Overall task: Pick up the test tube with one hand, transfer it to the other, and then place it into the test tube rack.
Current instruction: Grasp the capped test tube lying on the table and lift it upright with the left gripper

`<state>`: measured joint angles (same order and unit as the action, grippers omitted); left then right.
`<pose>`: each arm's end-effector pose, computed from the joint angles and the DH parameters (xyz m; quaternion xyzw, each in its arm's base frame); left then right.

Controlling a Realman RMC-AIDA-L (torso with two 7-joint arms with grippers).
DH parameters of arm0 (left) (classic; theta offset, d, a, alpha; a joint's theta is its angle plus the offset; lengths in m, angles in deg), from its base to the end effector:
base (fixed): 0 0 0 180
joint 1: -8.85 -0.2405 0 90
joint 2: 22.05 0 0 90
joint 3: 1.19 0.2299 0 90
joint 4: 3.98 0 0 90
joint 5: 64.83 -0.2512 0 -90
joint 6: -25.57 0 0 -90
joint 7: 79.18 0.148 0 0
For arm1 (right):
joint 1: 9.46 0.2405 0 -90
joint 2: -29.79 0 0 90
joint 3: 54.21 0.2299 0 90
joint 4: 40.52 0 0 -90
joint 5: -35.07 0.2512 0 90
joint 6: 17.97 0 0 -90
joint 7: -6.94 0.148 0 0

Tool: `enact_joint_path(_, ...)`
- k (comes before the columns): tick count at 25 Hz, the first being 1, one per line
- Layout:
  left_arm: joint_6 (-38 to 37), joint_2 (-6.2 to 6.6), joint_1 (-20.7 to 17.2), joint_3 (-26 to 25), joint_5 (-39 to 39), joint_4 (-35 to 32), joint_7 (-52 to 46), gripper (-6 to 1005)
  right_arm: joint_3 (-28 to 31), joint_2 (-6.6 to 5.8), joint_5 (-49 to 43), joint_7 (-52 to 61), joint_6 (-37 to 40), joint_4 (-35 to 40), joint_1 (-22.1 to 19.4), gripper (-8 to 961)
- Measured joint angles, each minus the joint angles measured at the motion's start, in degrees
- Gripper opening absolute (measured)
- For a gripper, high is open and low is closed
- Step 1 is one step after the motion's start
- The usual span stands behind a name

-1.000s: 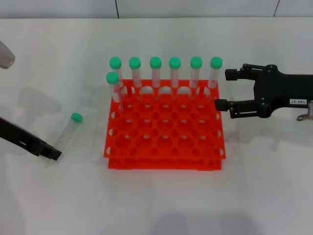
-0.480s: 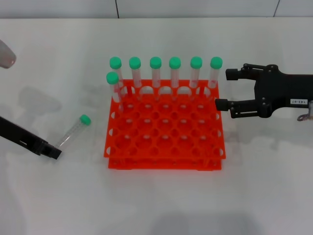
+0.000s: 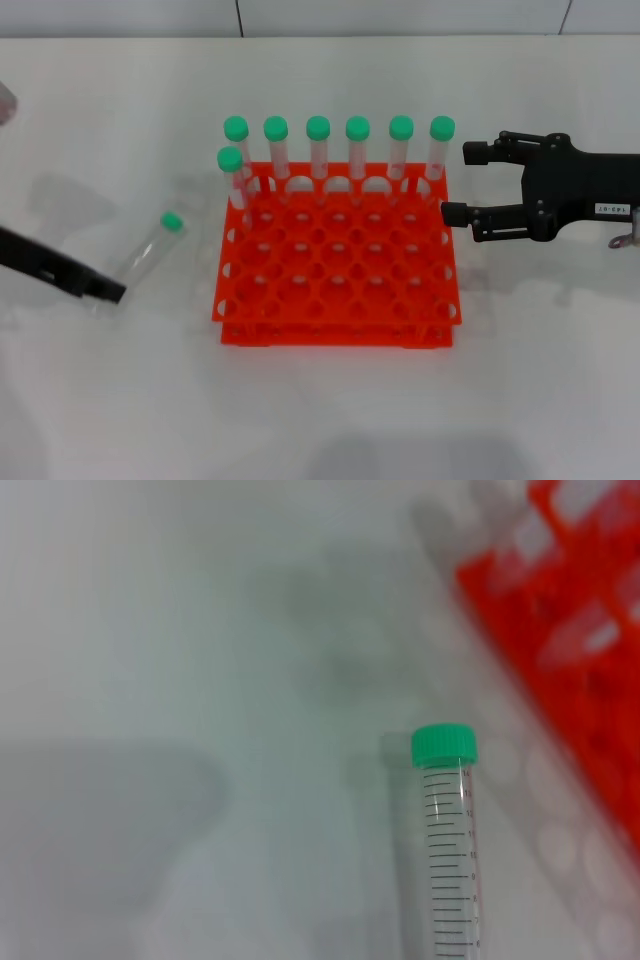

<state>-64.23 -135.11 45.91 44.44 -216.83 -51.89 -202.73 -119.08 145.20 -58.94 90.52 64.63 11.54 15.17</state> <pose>-0.2980 0.3748 0.0645 -0.8743 -0.4564 0.1104 0.1228 0.2105 0.3709 0.0267 -0.9522 0.1236 0.2423 0.1393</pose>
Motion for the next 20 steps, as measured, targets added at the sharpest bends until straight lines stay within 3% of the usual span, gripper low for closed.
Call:
enact_joint_path(9, 1.2, 0.66, -5.0, -9.4, 13.8, -5.8, 6.9, 199, 0.2, 0.00, 1.3, -0.4, -0.1, 0.0, -0.7, 860)
enact_joint_path(14, 3.4, 0.91, -6.3, -9.9, 24.2, -5.5, 12.6, 201, 0.2, -0.01, 2.0, -1.4, -0.3, 0.0, -0.7, 860)
enact_joint_path(20, 4.7, 0.35, -4.4, -9.6, 33.3, -2.9, 19.8, 203, 0.2, -0.01, 2.4, -1.4, -1.0, -0.1, -0.7, 860)
